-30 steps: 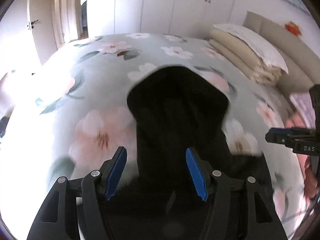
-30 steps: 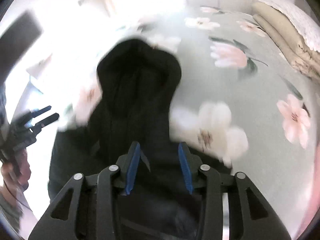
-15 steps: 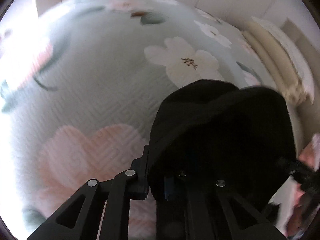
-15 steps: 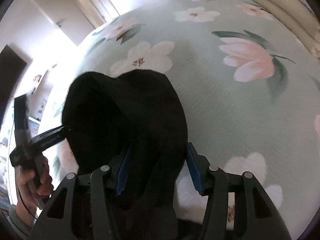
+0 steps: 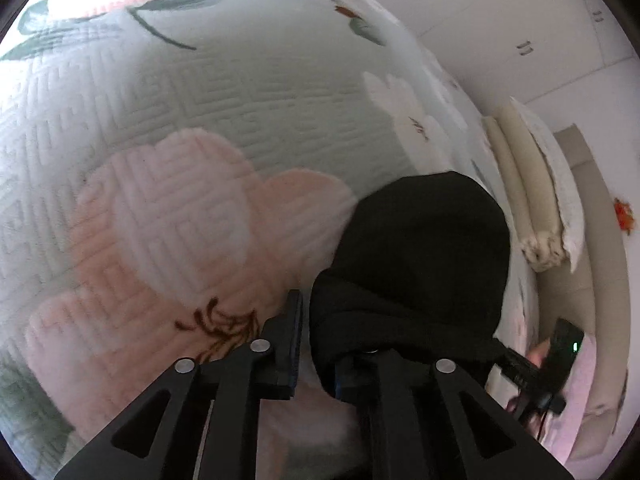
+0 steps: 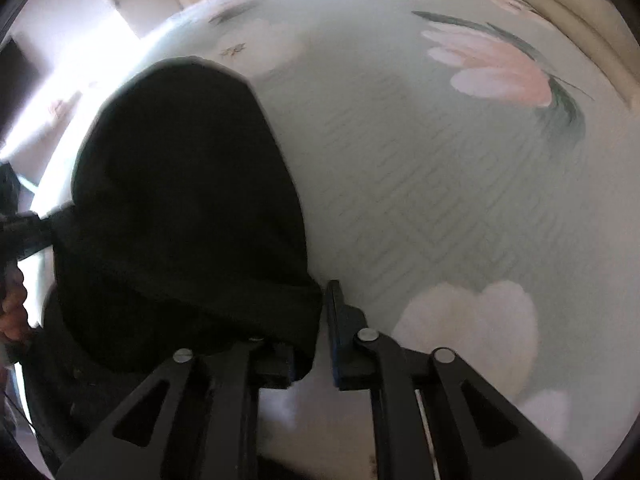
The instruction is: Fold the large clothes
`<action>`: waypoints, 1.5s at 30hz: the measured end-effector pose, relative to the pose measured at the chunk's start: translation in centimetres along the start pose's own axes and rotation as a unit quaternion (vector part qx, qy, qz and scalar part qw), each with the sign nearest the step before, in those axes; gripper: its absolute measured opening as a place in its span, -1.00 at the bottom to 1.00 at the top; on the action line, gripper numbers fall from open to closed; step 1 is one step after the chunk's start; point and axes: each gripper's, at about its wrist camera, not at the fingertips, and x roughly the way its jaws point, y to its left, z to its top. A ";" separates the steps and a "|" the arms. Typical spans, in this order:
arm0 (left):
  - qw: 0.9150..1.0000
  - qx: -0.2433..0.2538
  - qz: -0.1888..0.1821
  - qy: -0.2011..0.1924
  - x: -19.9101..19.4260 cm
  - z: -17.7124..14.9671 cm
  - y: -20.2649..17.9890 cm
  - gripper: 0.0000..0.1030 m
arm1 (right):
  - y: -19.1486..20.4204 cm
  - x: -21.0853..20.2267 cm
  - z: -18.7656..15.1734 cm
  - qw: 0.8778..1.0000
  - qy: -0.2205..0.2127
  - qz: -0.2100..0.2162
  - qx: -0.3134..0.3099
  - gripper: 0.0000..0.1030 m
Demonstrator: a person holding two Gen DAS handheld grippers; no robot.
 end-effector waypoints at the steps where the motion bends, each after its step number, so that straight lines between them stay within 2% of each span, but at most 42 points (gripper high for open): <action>1: 1.000 0.018 0.008 0.002 -0.4 -0.2 -0.4 -0.59 | -0.2 -0.4 0.2 1.000 0.007 0.007 0.006 -0.77; 2: 0.999 0.033 0.020 0.003 -0.9 -0.6 -0.8 -0.45 | -0.4 -0.7 0.3 1.000 0.011 0.010 0.010 -0.60; 3: 0.998 0.054 0.041 0.003 -1.6 -0.8 -1.4 -0.20 | -0.6 -1.2 0.3 1.000 0.018 0.011 0.010 -0.54; 4: 0.996 0.068 0.061 -0.001 -2.3 -0.9 -1.7 -0.10 | -0.7 -1.8 0.2 1.000 0.021 0.012 0.004 -0.41; 5: 0.994 0.084 0.072 -0.010 -3.5 -1.1 -2.1 -0.05 | -0.7 -2.3 0.1 1.000 0.024 0.014 -0.001 -0.25; 8: 0.992 0.103 0.074 -0.019 -6.2 -1.6 -2.3 -0.03 | -0.9 -5.2 -0.1 1.000 0.021 0.016 -0.017 -0.06; 10: 0.988 0.113 0.090 -0.044 -8.1 -1.7 -3.1 -0.03 | -0.7 -7.5 -0.2 0.999 0.009 0.019 -0.031 0.02; 11: 0.988 0.117 0.090 -0.054 -9.0 -1.4 -3.2 -0.03 | -0.4 -8.6 -0.1 0.999 -0.005 0.029 -0.036 0.03; 13: 0.986 0.125 0.067 -0.083 -10.3 -0.7 -5.1 -0.03 | 0.6 -10.7 0.5 0.997 -0.035 0.059 -0.044 0.03; 15: 0.985 0.135 0.037 -0.098 -10.4 0.0 -7.5 -0.02 | 2.3 -11.1 2.0 0.996 -0.049 0.060 -0.053 0.03; 16: 0.985 0.144 0.027 -0.095 -9.6 0.4 -8.9 -0.02 | 3.5 -10.8 2.9 0.995 -0.055 0.056 -0.063 0.03; 18: 0.985 0.153 0.030 -0.072 -7.3 0.9 -10.7 -0.02 | 5.6 -9.5 4.1 0.993 -0.059 0.049 -0.084 0.03; 21: 0.992 0.126 0.002 -0.019 -2.9 1.3 -10.1 -0.02 | 7.8 -7.2 4.3 0.990 -0.057 0.074 -0.107 0.02; 23: 0.991 0.133 0.029 0.001 -0.8 0.6 -9.2 -0.03 | 8.5 -5.0 4.0 0.991 -0.040 0.052 -0.120 0.02; 24: 0.988 0.146 0.051 0.008 0.4 0.1 -8.7 -0.05 | 8.7 -3.3 3.7 0.991 -0.023 0.027 -0.127 -0.01; 25: 0.986 0.155 0.057 0.012 1.2 -0.4 -8.3 -0.06 | 8.5 -1.4 3.5 0.992 -0.003 0.010 -0.122 -0.14; 26: 0.985 0.162 0.061 0.009 1.6 -0.7 -8.1 -0.06 | 8.0 -0.3 3.3 0.993 0.015 0.012 -0.113 -0.28; 27: 0.983 0.171 0.066 0.000 1.6 -1.1 -8.1 -0.06 | 7.1 1.1 2.9 0.994 0.035 0.020 -0.098 -0.34; 28: 0.982 0.176 0.068 -0.003 1.7 -1.1 -8.1 -0.06 | 6.6 1.4 2.7 0.995 0.032 0.026 -0.090 -0.41; 33: 0.983 0.170 0.063 0.005 0.6 -0.5 -8.5 -0.05 | 6.2 1.4 2.9 0.995 0.035 0.031 -0.084 -0.45; 35: 0.981 0.182 0.066 -0.002 -0.4 -0.2 -9.4 -0.05 | 6.2 0.6 3.1 0.994 0.039 0.036 -0.092 -0.35; 37: 0.978 0.196 0.065 -0.021 -2.0 -0.1 -10.1 -0.03 | 5.7 -1.2 3.2 0.993 0.041 0.059 -0.089 -0.26; 38: 0.978 0.199 0.063 -0.030 -2.7 0.2 -10.4 0.11 | 5.1 -2.2 3.2 0.993 0.039 0.071 -0.083 -0.05; 39: 0.978 0.198 0.061 -0.039 -3.6 0.5 -10.4 0.35 | 4.5 -3.0 3.1 0.993 0.033 0.081 -0.077 0.08; 40: 0.978 0.195 0.060 -0.046 -4.1 0.9 -10.2 0.44 | 3.5 -4.0 3.0 0.993 0.024 0.089 -0.070 0.30; 41: 0.979 0.190 0.061 -0.051 -4.5 1.3 -9.9 0.50 | 2.7 -4.5 3.1 0.994 0.019 0.090 -0.064 0.40; 45: 0.986 0.154 0.063 -0.022 -3.3 3.5 -7.6 0.50 | -0.6 -4.6 3.5 0.995 0.024 0.094 -0.025 0.40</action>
